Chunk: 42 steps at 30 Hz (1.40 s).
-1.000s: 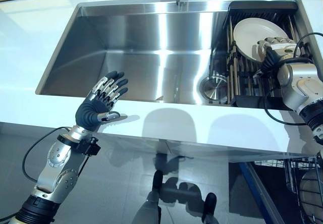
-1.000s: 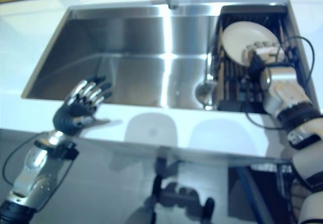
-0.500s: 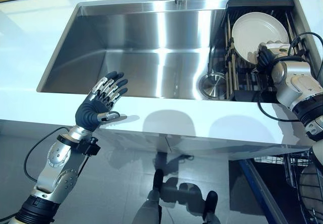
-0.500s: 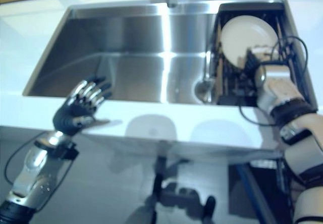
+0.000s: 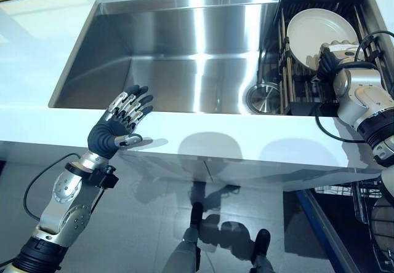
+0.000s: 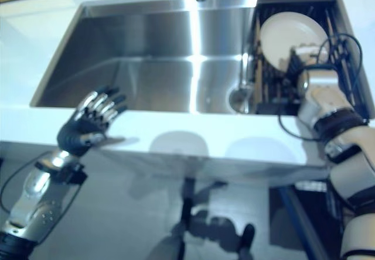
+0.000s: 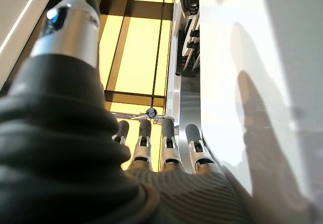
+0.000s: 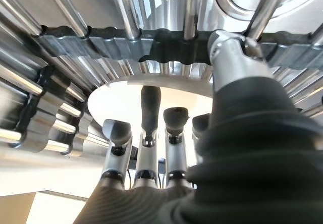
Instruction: Take plates into dishwasher
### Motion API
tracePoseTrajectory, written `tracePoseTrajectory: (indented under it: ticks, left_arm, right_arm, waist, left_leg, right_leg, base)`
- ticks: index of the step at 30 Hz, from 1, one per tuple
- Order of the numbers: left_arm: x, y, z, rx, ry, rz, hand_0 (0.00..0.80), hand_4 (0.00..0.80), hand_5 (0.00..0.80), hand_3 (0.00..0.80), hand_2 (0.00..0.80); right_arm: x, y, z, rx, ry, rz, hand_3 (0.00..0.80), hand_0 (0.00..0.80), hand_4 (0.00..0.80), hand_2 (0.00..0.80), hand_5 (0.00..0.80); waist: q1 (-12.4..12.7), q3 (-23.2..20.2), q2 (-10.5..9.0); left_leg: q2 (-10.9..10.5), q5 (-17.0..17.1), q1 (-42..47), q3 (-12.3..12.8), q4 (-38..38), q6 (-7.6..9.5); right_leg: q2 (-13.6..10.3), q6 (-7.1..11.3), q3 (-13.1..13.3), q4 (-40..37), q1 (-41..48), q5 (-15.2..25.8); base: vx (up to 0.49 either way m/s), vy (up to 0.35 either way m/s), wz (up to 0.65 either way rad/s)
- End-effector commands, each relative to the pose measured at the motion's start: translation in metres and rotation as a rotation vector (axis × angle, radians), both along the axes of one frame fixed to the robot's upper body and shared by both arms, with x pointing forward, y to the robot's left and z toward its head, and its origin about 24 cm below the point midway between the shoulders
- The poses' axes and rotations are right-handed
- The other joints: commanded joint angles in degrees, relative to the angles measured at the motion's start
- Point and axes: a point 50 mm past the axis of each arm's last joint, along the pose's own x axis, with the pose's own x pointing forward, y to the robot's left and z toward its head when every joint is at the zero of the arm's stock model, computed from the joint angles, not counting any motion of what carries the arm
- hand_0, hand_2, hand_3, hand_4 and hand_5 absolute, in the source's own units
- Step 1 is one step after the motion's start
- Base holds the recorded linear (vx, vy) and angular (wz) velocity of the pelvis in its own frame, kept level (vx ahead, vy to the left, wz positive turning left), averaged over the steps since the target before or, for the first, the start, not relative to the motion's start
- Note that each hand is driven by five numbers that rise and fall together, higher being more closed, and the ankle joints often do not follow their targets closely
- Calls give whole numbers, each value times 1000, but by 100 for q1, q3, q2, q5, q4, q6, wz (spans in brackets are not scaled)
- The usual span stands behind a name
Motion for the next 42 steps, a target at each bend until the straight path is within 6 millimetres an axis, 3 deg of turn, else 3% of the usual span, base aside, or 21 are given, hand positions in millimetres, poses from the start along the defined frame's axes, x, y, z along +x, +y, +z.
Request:
tracePoseTrajectory:
  ticks: [1,18,28,40,41,42]
  left_arm:
    - [-3,-7,13,-15,-61,-63,0,0,0,0,0]
    - [-12,-3,-7,-45,1,-56,0,0,0,0,0]
    - [-13,-5,-24,-34,74,-62,0,0,0,0,0]
    - [-11,-9,-29,-21,94,-69,0,0,0,0,0]
    - [-10,-10,-29,-20,95,-71,0,0,0,0,0]
    - [-10,-11,-29,-19,95,-74,0,0,0,0,0]
  right_arm:
    - [-28,-24,70,-93,-291,-154,800,800,800,800,800]
    - [-50,-31,88,-90,-372,-70,800,800,800,800,800]
    - [-51,-32,81,-94,-316,-46,800,800,800,800,800]
    - [-40,-25,62,-64,-224,21,800,800,800,800,800]
    - [-39,-24,60,-55,-214,27,675,675,675,675,675]
    - [-37,-23,57,-51,-210,33,342,342,342,342,342]
  waist:
    - [205,8,-290]
    - [48,-624,-664]
    - [4,-1016,-848]
    - [23,-1120,-890]
    - [26,-1118,-886]
    - [31,-1108,-876]
  left_leg:
    - [17,-312,96,173,-30,-20]
    - [179,-481,771,280,-30,-75]
    - [284,-587,1171,335,-30,-103]
    - [320,-623,1291,309,-30,-123]
    - [320,-627,1297,306,-30,-121]
    - [320,-628,1297,299,-30,-119]
  right_leg:
    - [-348,172,-187,48,-381,393]
    - [-205,130,-49,-4,206,277]
    - [-166,105,32,-26,586,176]
    - [-175,100,51,-26,704,131]
    - [-177,96,49,-26,708,128]
    - [-180,95,49,-26,710,127]
  base:
    - [0,0,0]
    - [29,6,1]
    - [75,4,-1]
    - [8,0,0]
    - [0,0,0]
    - [0,0,0]
